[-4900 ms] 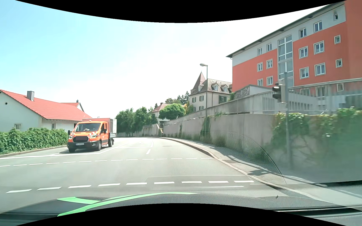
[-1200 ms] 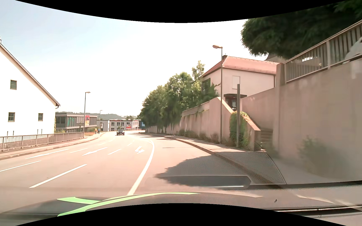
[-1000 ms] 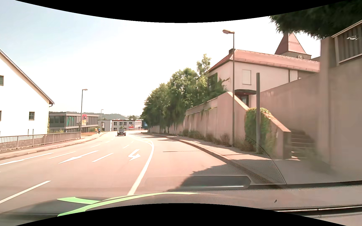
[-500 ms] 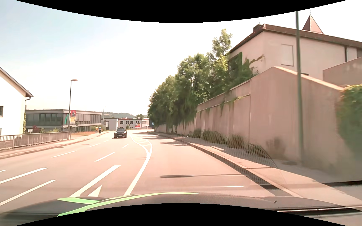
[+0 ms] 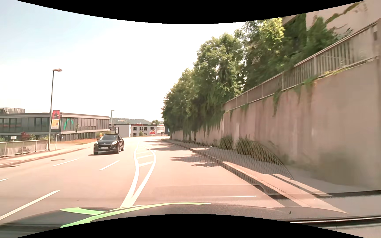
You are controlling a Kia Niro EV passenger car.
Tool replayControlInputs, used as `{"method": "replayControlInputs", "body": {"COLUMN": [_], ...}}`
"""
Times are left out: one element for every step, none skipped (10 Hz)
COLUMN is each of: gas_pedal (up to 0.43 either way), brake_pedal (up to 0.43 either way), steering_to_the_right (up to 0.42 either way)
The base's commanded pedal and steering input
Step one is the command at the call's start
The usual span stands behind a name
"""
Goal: Follow the waypoints while adhering to traffic rules and regulations
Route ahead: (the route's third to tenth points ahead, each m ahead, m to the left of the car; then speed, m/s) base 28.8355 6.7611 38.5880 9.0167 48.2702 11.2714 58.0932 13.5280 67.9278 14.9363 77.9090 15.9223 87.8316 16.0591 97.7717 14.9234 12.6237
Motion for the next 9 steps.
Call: {"method": "replayControlInputs", "body": {"gas_pedal": [0.047,0.047,0.047,0.047,0.047,0.047,0.047,0.047,0.047], "brake_pedal": [0.000,0.000,0.000,0.000,0.000,0.000,0.000,0.000,0.000], "steering_to_the_right": [-0.039,-0.041,-0.042,-0.042,-0.043,-0.044,-0.045,-0.047,-0.048]}}
